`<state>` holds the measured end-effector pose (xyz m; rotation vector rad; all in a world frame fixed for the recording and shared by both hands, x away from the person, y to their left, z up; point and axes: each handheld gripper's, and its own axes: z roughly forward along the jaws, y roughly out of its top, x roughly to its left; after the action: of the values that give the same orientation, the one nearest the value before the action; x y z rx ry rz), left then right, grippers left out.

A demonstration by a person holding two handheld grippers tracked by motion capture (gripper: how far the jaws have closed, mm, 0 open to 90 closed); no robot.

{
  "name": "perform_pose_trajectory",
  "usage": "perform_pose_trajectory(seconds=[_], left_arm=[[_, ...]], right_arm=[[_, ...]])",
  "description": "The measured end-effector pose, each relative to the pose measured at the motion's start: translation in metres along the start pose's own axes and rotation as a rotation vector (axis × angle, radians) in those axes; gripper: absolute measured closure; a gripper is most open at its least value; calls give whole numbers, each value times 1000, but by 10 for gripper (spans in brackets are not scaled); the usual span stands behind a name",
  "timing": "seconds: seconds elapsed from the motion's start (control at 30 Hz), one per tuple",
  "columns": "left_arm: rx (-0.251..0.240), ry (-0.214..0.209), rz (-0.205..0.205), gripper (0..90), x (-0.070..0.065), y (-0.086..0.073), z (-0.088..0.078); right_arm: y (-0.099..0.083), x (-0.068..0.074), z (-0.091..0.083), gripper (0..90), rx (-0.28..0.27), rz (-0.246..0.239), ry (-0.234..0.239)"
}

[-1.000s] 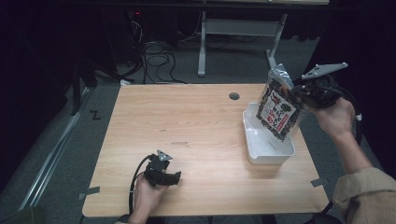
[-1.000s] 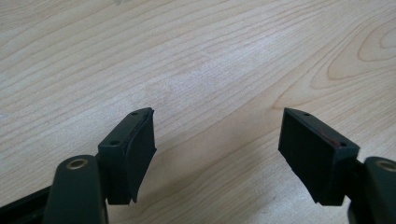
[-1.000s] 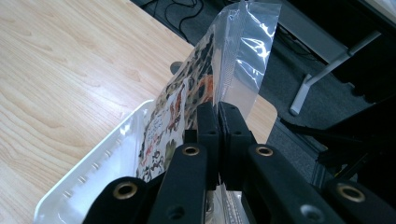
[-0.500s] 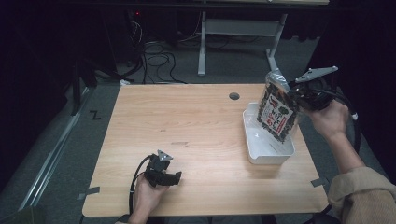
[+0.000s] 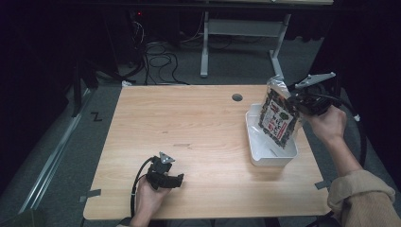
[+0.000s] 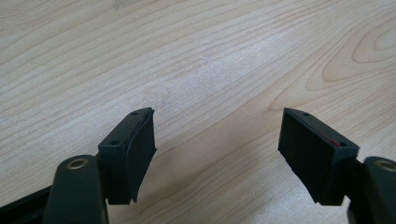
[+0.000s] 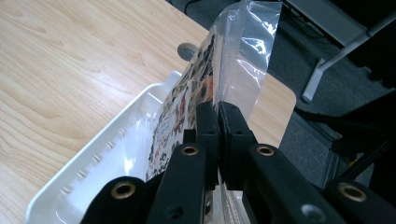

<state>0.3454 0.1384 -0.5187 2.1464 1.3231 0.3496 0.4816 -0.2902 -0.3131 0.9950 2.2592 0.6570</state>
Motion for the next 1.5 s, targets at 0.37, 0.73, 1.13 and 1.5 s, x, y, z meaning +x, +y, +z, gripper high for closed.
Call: perform_pose_trajectory(seconds=[0.37,0.73,1.13,1.5], left_arm=[[-3,1,-1,277,-1,0,0],[-1,-1,-7,277,-1,0,-1],[-4,-3,-7,276,-1,0,-2],[-6,-4,-6,276,-2,0,-1]], right_arm=[[-7,-3,7,827,65,-25,-8],[-12,-13,7,652,88,32,31],[-10,-21,-9,482,57,76,25],[-9,-21,-21,486,9,83,18]])
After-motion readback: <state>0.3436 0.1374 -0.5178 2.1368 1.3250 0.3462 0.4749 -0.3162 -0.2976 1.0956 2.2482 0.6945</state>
